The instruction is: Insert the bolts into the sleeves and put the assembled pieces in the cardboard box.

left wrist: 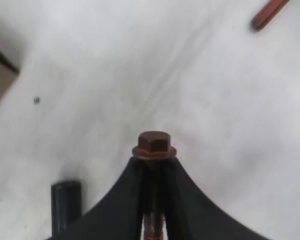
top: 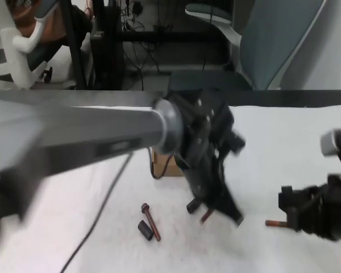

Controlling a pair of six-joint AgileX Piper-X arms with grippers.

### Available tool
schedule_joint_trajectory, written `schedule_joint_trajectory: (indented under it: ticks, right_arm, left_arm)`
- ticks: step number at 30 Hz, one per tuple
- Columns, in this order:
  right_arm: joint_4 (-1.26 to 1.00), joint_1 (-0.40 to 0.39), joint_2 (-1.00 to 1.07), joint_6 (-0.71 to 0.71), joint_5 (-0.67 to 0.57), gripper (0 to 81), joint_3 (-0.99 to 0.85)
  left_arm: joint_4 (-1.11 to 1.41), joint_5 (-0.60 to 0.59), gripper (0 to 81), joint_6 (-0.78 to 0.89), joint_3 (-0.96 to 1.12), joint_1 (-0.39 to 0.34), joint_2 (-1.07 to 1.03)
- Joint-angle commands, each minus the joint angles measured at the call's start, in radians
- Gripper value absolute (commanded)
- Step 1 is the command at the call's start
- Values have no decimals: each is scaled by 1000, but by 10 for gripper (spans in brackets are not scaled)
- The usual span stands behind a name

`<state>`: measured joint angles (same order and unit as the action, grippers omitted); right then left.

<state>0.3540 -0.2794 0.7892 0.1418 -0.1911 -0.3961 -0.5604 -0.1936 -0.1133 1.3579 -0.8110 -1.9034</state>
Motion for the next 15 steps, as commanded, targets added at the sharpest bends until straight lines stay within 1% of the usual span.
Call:
schedule_joint_trajectory:
  ticks: [1,4,5,7,9,12,15]
  right_arm:
    - [-50,-5,-112,-15,-58,6,75]
    - [-118,-38,-221,-43,-130,6,159]
    - [-150,-57,-256,-68,-152,6,189]
    - [-247,-107,-314,-67,-168,6,235]
    - [-312,-155,-344,-62,-140,6,267]
    - [-338,-235,-347,-69,-45,6,272]
    - [-363,-312,-320,-164,10,6,272]
  left_arm:
    - [177,-36,18,28,-81,-2,172]
    - [333,-36,18,47,-231,-2,305]
    - [397,-39,18,47,-276,-2,342]
    - [533,-40,18,58,-400,-4,428]
    - [721,-56,18,113,-519,-10,507]
    - [1021,-89,18,229,-711,-15,589]
    - [1309,-82,18,381,-853,-21,618]
